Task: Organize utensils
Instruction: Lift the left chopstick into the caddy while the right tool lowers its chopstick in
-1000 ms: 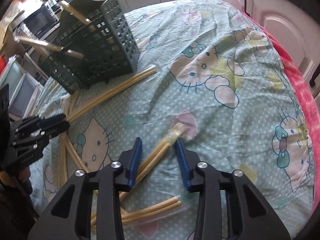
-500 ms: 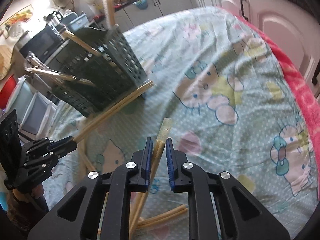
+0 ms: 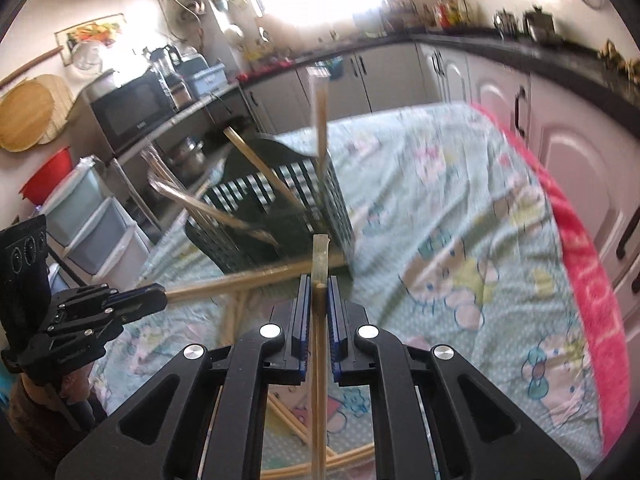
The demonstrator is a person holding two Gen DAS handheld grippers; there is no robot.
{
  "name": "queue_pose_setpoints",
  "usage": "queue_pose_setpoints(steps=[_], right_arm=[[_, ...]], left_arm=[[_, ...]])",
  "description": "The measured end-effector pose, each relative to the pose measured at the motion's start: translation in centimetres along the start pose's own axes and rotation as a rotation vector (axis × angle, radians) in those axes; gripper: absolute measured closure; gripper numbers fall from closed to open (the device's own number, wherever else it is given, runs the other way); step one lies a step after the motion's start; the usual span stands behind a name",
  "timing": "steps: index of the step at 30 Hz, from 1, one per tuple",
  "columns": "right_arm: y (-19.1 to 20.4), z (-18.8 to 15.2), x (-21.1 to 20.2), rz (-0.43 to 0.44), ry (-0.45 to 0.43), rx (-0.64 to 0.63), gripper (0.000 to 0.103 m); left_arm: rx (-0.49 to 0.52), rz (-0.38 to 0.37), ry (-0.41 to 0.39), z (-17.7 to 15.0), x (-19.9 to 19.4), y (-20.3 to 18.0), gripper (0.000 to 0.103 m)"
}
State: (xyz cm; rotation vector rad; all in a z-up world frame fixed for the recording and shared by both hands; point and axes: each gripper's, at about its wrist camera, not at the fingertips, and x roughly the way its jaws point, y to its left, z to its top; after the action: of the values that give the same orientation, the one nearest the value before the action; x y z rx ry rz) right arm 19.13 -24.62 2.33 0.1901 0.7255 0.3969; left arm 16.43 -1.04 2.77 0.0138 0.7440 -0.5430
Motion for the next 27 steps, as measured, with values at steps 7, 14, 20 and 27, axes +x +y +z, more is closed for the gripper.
queue_pose_setpoints(steps=[7, 14, 20, 27], right_arm=[[1.7, 2.2, -2.6, 0.017, -0.102, -0.05, 0.096], [3.3, 3.9, -4.3, 0.039, -0.182, -0.092, 0.097], [4.6, 4.9, -5.3, 0.039, -0.235, -0.13, 0.097], [5.5, 6.6, -6.7, 0.039, -0.301, -0.15, 0.097]], left_arm=[[-0.003, 0.005, -0.09, 1.9, -2.8, -0.9, 0.1], [-0.022, -0.005, -0.149, 3.6, -5.1, -0.9, 0.1], [-0.028, -0.035, -0.182, 5.0, -6.7, -1.3, 0.1], [-0.018, 0.005, -0.238, 7.0, -9.5, -1.5, 0.1]])
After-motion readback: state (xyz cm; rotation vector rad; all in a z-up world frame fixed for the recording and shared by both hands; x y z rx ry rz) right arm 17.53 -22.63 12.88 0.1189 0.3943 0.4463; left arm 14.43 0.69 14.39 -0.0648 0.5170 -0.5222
